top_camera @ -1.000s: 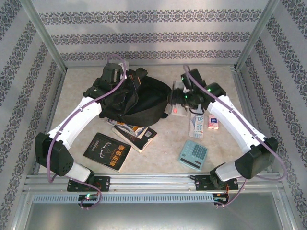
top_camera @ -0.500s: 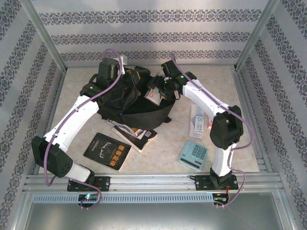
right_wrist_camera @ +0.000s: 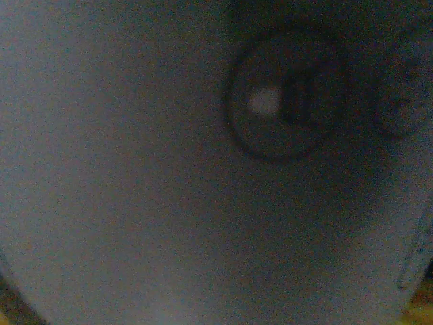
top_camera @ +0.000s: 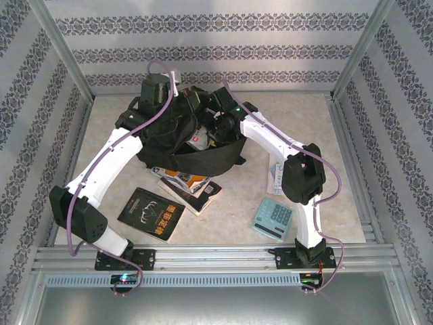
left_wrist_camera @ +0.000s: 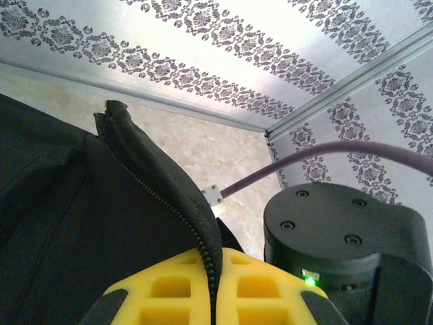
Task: Pack the student bag
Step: Place the pencil case in the student bag.
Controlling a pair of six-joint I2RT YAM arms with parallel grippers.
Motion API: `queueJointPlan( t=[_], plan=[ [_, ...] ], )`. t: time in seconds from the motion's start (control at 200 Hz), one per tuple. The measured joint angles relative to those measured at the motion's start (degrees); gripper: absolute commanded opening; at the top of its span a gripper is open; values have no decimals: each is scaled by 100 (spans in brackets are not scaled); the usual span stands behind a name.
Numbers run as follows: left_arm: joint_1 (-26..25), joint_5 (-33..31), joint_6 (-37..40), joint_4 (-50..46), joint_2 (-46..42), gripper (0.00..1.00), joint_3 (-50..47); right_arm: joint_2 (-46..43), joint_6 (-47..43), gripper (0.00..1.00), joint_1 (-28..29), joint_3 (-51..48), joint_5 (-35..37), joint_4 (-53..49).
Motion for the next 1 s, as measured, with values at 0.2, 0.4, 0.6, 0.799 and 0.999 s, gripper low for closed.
queueJointPlan(
  t=[0.2, 0.4, 0.6, 0.799, 0.999],
  plan=[
    [0, 105, -269, 120, 219, 0, 162, 219, 105, 79, -13, 177, -291, 13],
    [0, 201, -396, 271, 289, 0, 264, 813, 46, 97, -11, 772, -553, 203],
    [0, 256, -404, 323, 289, 0, 282, 925, -103, 98, -11, 979, -627, 511],
    [0, 251, -400, 382, 286, 0, 282, 911, -122, 92, -13, 909, -728, 938],
    [0, 254, -306, 387, 260, 0, 192, 656, -437, 76, -26, 597, -721, 994]
  ],
)
